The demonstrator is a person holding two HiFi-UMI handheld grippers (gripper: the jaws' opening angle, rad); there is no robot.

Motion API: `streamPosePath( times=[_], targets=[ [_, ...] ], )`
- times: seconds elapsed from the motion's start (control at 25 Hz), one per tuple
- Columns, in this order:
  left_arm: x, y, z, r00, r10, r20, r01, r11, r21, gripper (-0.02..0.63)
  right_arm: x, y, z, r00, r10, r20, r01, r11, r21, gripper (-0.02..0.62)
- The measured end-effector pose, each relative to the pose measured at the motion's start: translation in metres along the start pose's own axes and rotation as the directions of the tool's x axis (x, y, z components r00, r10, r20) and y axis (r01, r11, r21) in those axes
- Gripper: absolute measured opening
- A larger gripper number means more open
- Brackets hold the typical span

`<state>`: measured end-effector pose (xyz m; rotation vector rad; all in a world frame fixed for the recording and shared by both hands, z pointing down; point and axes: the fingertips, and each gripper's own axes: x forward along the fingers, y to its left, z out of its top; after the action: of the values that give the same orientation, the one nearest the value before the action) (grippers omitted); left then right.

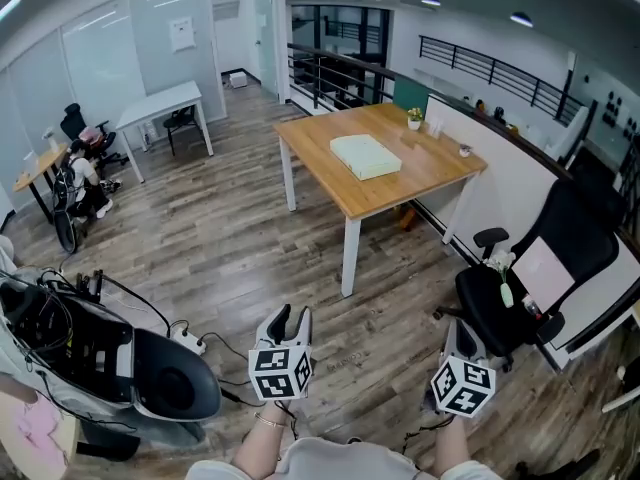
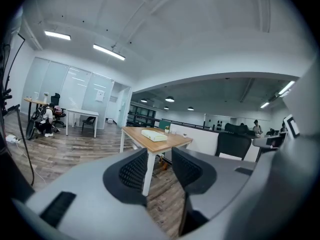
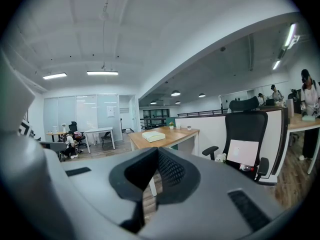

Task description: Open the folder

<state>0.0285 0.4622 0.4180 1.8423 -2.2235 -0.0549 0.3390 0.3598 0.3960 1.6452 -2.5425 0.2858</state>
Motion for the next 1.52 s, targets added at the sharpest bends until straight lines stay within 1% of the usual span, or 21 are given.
streamPosePath(
  times=[0.04, 0.12, 0.28, 0.44, 0.56, 0.64, 0.8, 0.92, 1.08, 1.28, 1.52],
  targets=[
    [0.0, 0.0, 0.0, 1.0, -0.006, 0.0, 0.006, 1.0, 0.007, 0.167, 0.0, 0.001, -0.001, 1.0, -0.001, -0.001, 0.001, 1.0, 0.001, 0.002],
    [0.002, 0.001, 0.001, 1.0, -0.016, 0.003, 0.016, 1.0, 0.022, 0.234, 0.0, 0.003, -0.002, 1.0, -0.004, -0.005, 0.004, 1.0, 0.002, 0.001],
    [0.006, 0.005, 0.004, 0.999, -0.031, 0.01, 0.03, 0.999, 0.03, 0.314, 0.001, 0.007, -0.003, 1.0, -0.011, -0.01, 0.011, 1.0, 0.004, 0.002],
    [0.006, 0.012, 0.006, 0.999, -0.048, 0.014, 0.047, 0.998, 0.033, 0.448, -0.002, 0.013, -0.007, 1.0, -0.026, -0.018, 0.026, 1.0, 0.009, 0.002],
    [0.007, 0.018, 0.008, 0.998, -0.06, 0.018, 0.06, 0.998, 0.027, 0.506, -0.003, 0.018, -0.011, 0.999, -0.033, -0.024, 0.033, 0.999, 0.008, 0.001],
    [0.008, 0.021, 0.007, 0.998, -0.067, 0.019, 0.067, 0.998, 0.017, 0.529, -0.004, 0.02, -0.015, 0.999, -0.04, -0.031, 0.04, 0.999, 0.003, 0.002],
    [0.011, 0.032, 0.0, 0.999, -0.051, 0.016, 0.05, 0.999, 0.012, 0.541, -0.004, 0.022, -0.024, 0.997, -0.054, -0.052, 0.053, 0.998, -0.015, 0.002],
    [0.011, 0.039, -0.011, 0.999, -0.036, -0.002, 0.036, 0.999, -0.002, 0.541, -0.006, 0.02, -0.034, 0.995, -0.066, -0.075, 0.064, 0.998, -0.018, 0.002],
    [0.019, 0.043, -0.022, 0.999, -0.037, -0.027, 0.037, 0.999, -0.014, 0.541, 0.002, 0.018, -0.043, 0.992, -0.076, -0.101, 0.074, 0.997, -0.02, 0.002],
    [0.047, 0.055, -0.021, 0.999, -0.031, -0.045, 0.03, 0.999, -0.018, 0.54, 0.035, 0.021, -0.042, 0.991, -0.066, -0.115, 0.065, 0.998, -0.02, 0.002],
    [0.102, 0.07, -0.008, 0.999, -0.013, -0.042, 0.013, 1.0, -0.01, 0.54, 0.101, 0.022, -0.028, 0.993, -0.045, -0.108, 0.044, 0.999, -0.015, 0.002]
  ],
)
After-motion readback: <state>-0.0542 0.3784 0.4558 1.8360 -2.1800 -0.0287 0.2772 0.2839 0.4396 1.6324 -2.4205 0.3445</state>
